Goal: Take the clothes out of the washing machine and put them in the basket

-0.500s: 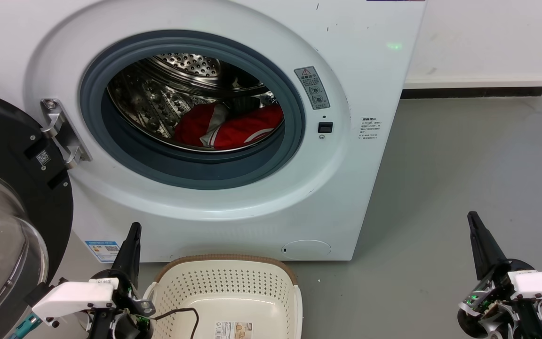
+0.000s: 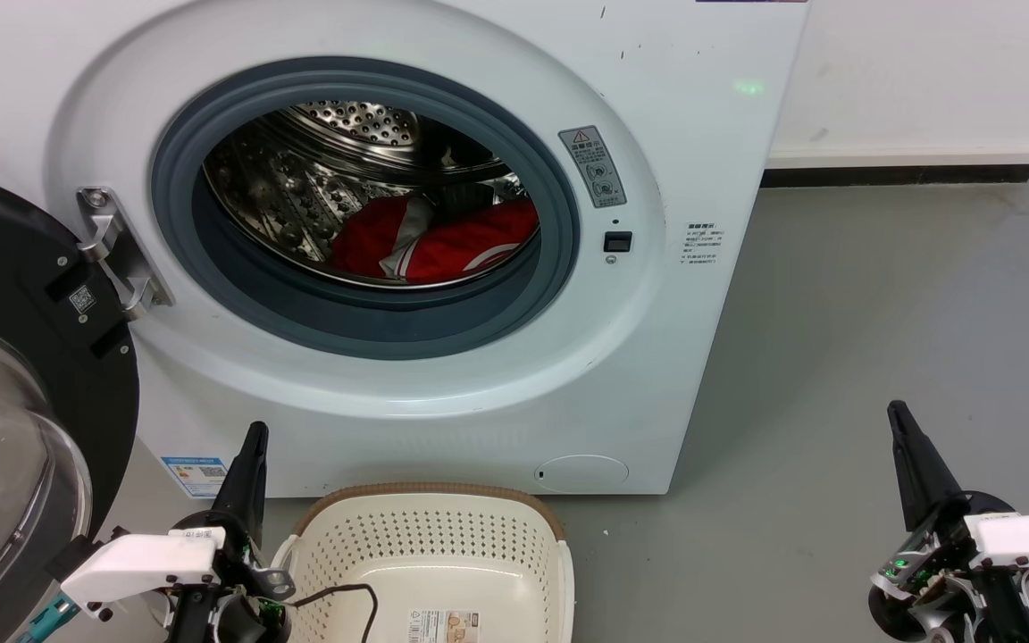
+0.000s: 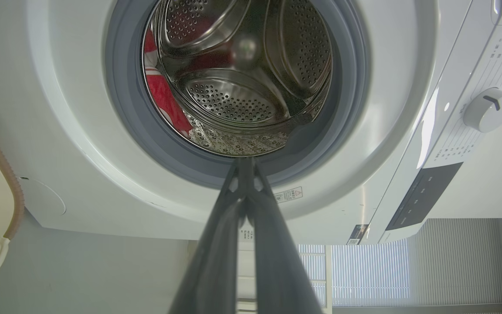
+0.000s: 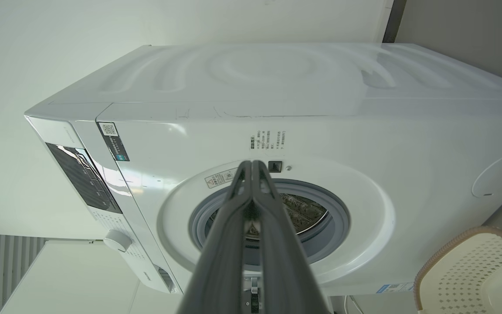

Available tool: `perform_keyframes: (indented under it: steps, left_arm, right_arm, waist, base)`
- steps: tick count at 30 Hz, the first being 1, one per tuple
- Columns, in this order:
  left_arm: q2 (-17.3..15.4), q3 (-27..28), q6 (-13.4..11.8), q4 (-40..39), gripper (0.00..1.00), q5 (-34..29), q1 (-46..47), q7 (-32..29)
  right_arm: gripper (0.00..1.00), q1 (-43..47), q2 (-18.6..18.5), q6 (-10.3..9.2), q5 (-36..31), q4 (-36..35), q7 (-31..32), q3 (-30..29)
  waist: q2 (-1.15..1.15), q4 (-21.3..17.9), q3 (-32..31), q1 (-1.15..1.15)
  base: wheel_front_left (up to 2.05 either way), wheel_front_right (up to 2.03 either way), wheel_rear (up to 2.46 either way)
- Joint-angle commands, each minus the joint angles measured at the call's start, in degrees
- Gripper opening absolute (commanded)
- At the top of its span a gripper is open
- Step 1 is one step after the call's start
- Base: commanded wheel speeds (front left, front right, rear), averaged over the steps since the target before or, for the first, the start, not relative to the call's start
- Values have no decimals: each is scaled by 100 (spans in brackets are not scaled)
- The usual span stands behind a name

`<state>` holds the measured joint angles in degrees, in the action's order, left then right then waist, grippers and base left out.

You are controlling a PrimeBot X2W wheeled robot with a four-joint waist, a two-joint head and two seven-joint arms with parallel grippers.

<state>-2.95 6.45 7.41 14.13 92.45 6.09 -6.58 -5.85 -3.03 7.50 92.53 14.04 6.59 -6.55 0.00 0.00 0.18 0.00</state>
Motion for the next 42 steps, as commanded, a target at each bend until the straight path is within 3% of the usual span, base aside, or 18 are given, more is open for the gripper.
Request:
perform_keyframes:
  steps: [1,19,20,33,42]
  left_arm:
    - [11,12,26,-1,0,-7,32,-7]
    - [11,11,26,-1,0,-7,32,-6]
    - [0,0,0,0,100,0,0,1]
    - [16,-26,-7,-13,100,-187,-247,270]
    - [14,174,-4,-87,100,-740,-302,509]
  right_arm:
    - [0,-70,23,-2,-26,7,2,3]
    - [0,-70,23,-2,-25,7,1,4]
    - [100,0,0,0,0,0,0,0]
    - [100,186,4,-1,-213,42,-270,157]
    - [100,193,5,-1,-827,-26,-510,198]
  waist:
    - [0,0,0,0]
    - [0,0,0,0]
    - [0,0,0,0]
    - [0,-7,12,0]
    - [0,-17,19,0]
  base:
    - [0,0,0]
    - [0,0,0]
    - [0,0,0]
    - [0,0,0]
    - [0,0,0]
